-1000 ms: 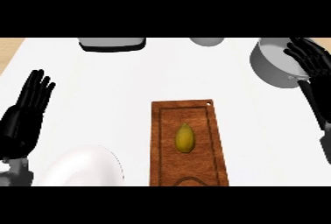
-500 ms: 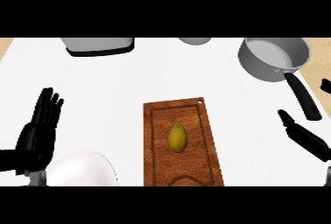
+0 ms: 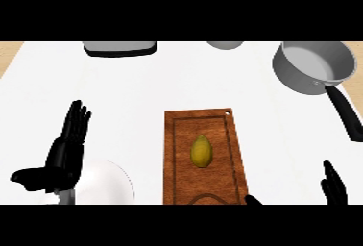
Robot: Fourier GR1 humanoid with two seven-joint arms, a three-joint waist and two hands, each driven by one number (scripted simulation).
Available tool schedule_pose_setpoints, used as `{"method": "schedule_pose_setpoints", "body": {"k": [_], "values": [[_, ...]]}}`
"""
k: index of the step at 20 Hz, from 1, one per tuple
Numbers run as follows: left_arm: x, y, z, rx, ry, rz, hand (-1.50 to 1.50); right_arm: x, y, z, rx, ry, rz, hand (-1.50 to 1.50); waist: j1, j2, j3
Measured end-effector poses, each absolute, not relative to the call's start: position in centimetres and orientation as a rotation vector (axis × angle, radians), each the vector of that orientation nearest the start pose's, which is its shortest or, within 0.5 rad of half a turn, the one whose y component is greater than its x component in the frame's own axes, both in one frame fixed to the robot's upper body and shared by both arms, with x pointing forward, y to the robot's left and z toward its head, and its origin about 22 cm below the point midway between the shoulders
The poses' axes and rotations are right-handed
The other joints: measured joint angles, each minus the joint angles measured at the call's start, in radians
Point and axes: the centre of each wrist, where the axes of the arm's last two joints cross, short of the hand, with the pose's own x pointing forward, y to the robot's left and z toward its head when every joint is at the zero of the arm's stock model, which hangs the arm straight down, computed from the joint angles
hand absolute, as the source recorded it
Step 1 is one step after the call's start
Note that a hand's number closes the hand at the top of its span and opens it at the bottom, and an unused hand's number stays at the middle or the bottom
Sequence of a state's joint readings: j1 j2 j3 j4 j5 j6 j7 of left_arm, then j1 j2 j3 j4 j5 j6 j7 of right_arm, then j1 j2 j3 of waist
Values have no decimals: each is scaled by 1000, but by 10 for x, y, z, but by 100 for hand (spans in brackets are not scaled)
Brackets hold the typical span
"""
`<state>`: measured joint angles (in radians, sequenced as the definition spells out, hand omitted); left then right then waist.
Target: Pick the lemon from the cutting board and place it in the pot
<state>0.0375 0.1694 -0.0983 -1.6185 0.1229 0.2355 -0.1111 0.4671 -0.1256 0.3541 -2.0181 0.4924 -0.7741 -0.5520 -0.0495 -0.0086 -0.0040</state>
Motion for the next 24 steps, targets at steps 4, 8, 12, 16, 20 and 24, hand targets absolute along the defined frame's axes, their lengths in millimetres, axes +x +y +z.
{"method": "schedule_pose_setpoints", "body": {"k": [4, 8, 12, 16, 20, 24], "values": [[234, 241, 10, 141, -1698, 58, 0, 92, -192, 10, -962, -2036, 306, -150, 18, 9, -2], [236, 238, 12, 125, -1706, 43, 0, 65, -183, -3, -968, -1810, 458, -150, 34, 18, -4], [239, 232, 14, 117, -1712, 37, 0, 58, -168, 3, -982, -1640, 540, -150, 47, 22, -4], [240, 230, 13, 112, -1717, 29, 0, 70, -146, 20, -976, -1537, 580, -150, 56, 21, -2], [241, 224, 7, 109, -1708, 31, 0, 91, -119, 32, -973, -1464, 617, -150, 58, 17, 0], [247, 225, 5, 106, -1706, 27, 0, 110, -105, 33, -998, -1335, 658, -150, 56, 15, 2]]}}
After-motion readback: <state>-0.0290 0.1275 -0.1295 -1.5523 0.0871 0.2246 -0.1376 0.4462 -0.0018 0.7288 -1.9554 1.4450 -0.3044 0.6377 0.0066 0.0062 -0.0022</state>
